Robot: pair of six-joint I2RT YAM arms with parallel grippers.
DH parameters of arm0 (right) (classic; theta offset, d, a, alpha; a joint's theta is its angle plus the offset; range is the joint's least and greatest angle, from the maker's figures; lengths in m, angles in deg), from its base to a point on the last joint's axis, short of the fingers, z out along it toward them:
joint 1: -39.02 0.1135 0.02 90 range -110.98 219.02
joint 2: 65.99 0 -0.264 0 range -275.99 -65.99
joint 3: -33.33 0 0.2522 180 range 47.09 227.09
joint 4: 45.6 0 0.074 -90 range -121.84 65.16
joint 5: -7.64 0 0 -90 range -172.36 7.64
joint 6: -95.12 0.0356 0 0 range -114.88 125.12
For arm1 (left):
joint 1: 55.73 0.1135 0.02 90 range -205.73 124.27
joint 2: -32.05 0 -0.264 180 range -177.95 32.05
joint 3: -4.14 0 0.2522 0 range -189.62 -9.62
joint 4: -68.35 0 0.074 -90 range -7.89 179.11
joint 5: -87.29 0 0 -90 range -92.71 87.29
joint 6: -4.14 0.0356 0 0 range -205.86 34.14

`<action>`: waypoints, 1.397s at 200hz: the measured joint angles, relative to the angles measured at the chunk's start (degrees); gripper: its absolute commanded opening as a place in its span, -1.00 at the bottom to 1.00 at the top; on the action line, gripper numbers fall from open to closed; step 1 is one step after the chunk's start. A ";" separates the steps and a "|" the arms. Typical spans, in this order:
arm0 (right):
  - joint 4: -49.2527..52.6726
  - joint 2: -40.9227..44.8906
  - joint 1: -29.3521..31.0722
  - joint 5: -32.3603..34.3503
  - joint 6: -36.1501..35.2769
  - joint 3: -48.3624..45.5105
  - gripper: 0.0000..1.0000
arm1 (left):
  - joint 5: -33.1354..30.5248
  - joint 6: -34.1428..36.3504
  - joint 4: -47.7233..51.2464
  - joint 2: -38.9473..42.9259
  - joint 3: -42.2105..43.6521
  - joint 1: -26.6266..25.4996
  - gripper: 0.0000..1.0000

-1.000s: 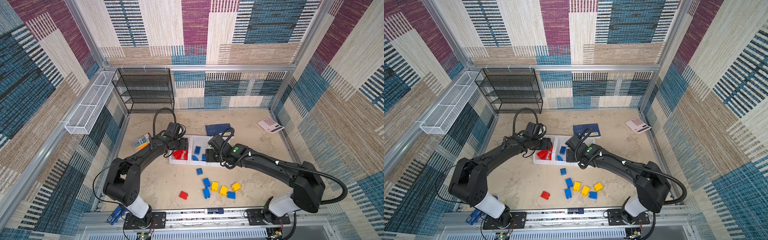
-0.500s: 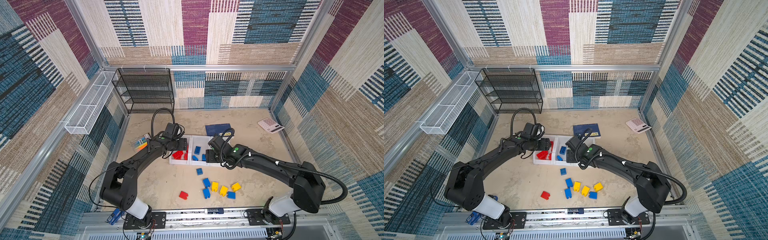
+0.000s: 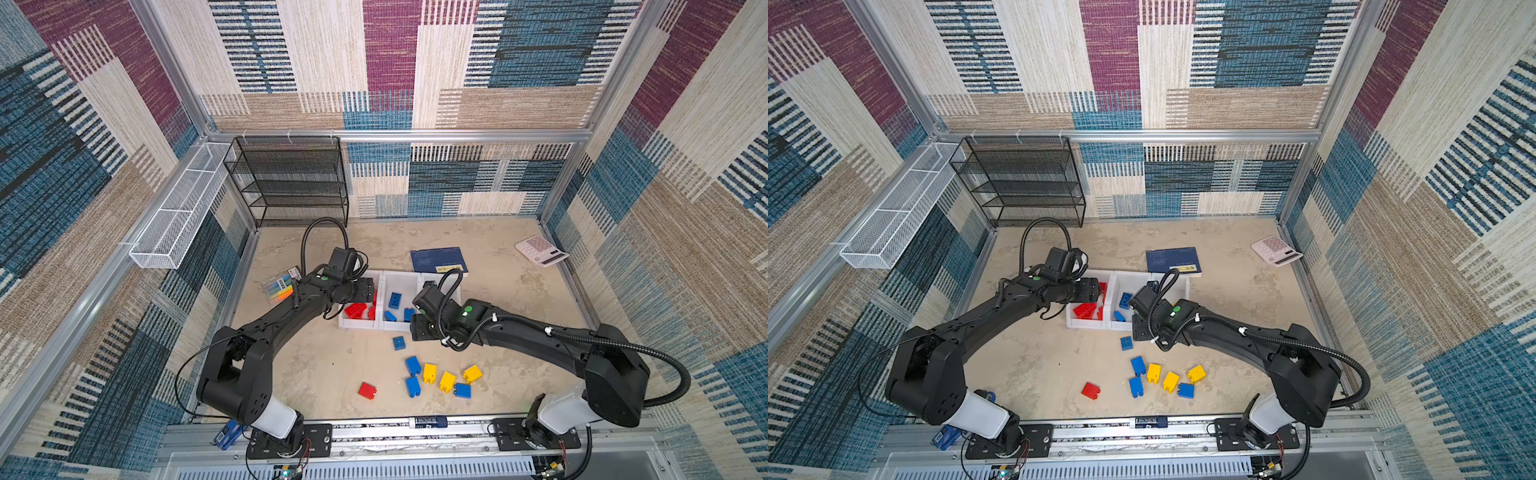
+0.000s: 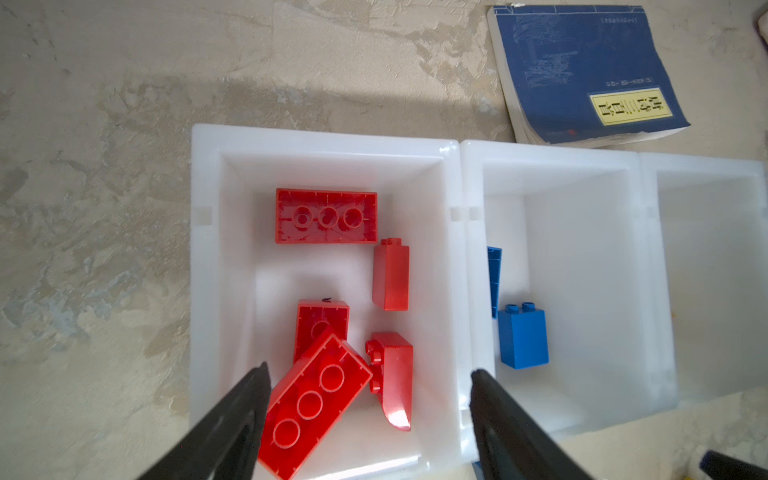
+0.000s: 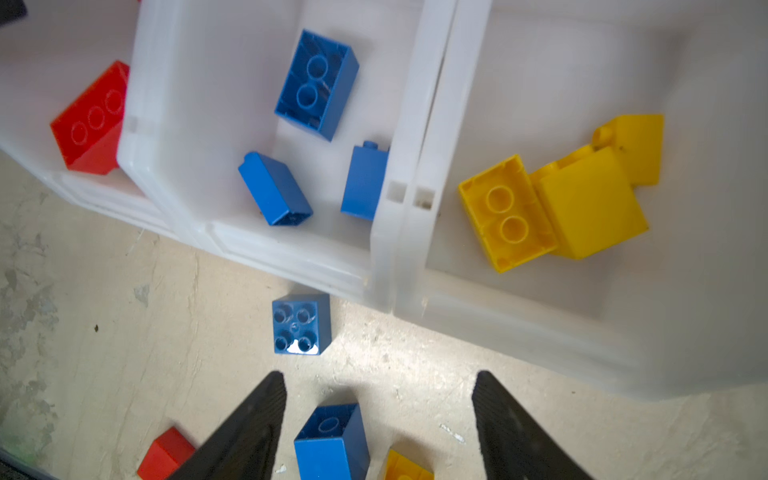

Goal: Sort the legos into containers by color
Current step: 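Lower the right gripper and grasp a blue brick near the yellow bricks, then lift the blue brick and drop it into the middle bin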

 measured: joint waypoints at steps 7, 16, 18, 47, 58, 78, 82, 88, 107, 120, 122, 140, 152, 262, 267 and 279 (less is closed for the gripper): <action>0.00 -0.04 0.98 -0.02 0.28 -0.48 0.44 | 0.00 -0.02 -0.02 0.11 0.15 0.00 0.57; 0.17 -0.20 2.14 -0.59 0.96 -0.94 0.44 | 0.00 -0.04 0.00 0.20 0.31 0.00 0.57; 0.20 -0.24 2.47 -0.66 1.05 -1.07 0.43 | 0.00 -0.07 0.00 0.20 0.35 0.00 0.57; 0.83 -1.31 5.86 -0.98 2.78 -1.49 0.40 | 0.02 -0.46 -0.07 0.31 0.92 0.00 0.57; 1.07 -2.23 6.78 -1.01 3.15 -1.36 0.37 | 0.02 -0.46 -0.04 0.35 1.09 0.00 0.57; 1.57 -4.17 8.09 -1.05 3.58 -1.01 0.33 | 0.02 -0.61 -0.07 0.57 1.33 0.00 0.57; 1.57 -4.61 8.28 -1.16 3.58 -0.98 0.31 | 0.02 -0.61 -0.07 0.63 1.40 0.00 0.57; 1.68 -5.22 8.57 -1.46 3.63 -0.98 0.29 | 0.02 -0.63 -0.02 0.70 1.44 0.00 0.57; 1.75 -6.80 9.35 -1.88 3.98 -0.92 0.22 | 0.02 -0.63 -0.09 0.98 1.81 0.00 0.57; 1.79 -7.58 9.70 -1.90 4.02 -0.55 0.13 | 0.02 -0.66 -0.07 1.07 1.99 0.00 0.57; 1.79 -7.74 9.70 -1.90 4.04 -0.48 0.11 | 0.02 -0.66 -0.07 1.07 2.01 0.02 0.57; 1.81 -9.18 10.08 -1.92 4.02 0.42 -0.07 | 0.02 -0.66 -0.04 1.07 2.16 0.09 0.57; 1.86 -10.10 10.25 -1.90 4.02 0.92 -0.16 | 0.02 -0.68 -0.09 1.07 2.16 0.09 0.57; 4.66 -9.11 8.63 1.01 1.05 8.39 -0.29 | 0.07 -0.87 -0.09 1.62 2.54 0.11 0.57; 4.70 -9.22 7.78 1.25 0.24 9.77 -0.29 | 0.07 -0.90 -0.13 1.75 2.60 0.11 0.57; 4.39 -9.92 5.68 2.14 -1.86 13.49 -0.28 | 0.33 -1.14 -0.39 2.10 3.04 0.11 0.57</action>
